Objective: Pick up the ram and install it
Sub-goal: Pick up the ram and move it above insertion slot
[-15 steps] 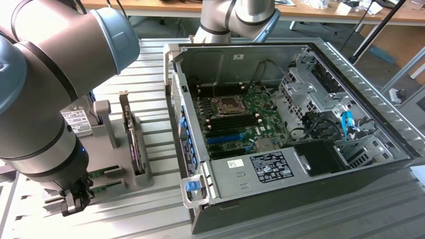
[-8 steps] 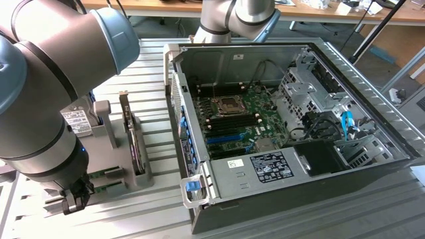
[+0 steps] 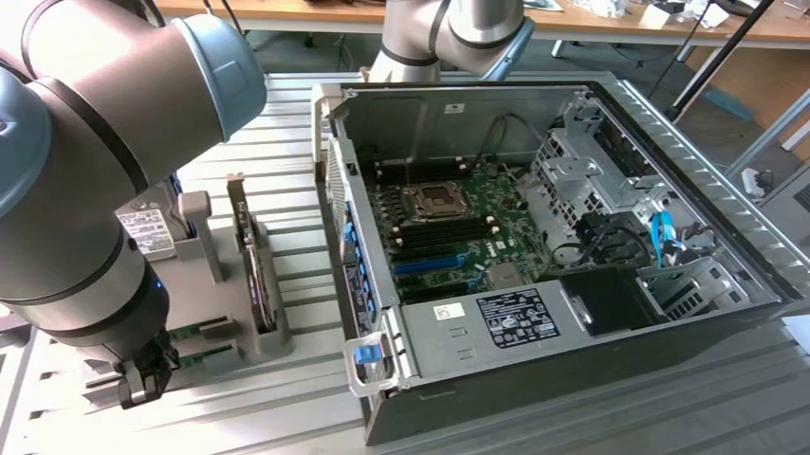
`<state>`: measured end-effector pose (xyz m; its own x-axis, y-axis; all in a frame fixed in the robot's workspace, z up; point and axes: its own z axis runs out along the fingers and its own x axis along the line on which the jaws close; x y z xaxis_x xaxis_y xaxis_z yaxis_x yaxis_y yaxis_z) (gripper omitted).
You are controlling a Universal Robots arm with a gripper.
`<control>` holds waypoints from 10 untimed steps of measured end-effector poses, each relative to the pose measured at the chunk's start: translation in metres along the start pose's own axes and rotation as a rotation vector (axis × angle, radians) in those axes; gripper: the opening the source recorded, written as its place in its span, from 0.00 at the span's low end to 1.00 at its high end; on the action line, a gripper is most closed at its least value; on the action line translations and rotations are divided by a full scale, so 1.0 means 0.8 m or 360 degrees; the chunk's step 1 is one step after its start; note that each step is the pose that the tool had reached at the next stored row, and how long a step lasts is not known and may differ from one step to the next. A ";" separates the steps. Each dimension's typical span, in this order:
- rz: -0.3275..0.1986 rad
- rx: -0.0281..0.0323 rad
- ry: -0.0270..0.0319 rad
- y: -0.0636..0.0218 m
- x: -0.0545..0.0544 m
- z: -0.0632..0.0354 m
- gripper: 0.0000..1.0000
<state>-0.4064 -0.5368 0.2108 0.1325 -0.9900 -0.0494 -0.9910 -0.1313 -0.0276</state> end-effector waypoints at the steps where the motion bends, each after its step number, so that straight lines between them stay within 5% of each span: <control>1: 0.0000 0.00000 -0.00001 0.000 0.000 0.000 0.12; 10: 0.0000 0.00000 -0.00001 0.000 0.000 -0.005 0.12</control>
<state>-0.4064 -0.5368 0.2145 0.1325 -0.9899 -0.0494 -0.9910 -0.1313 -0.0276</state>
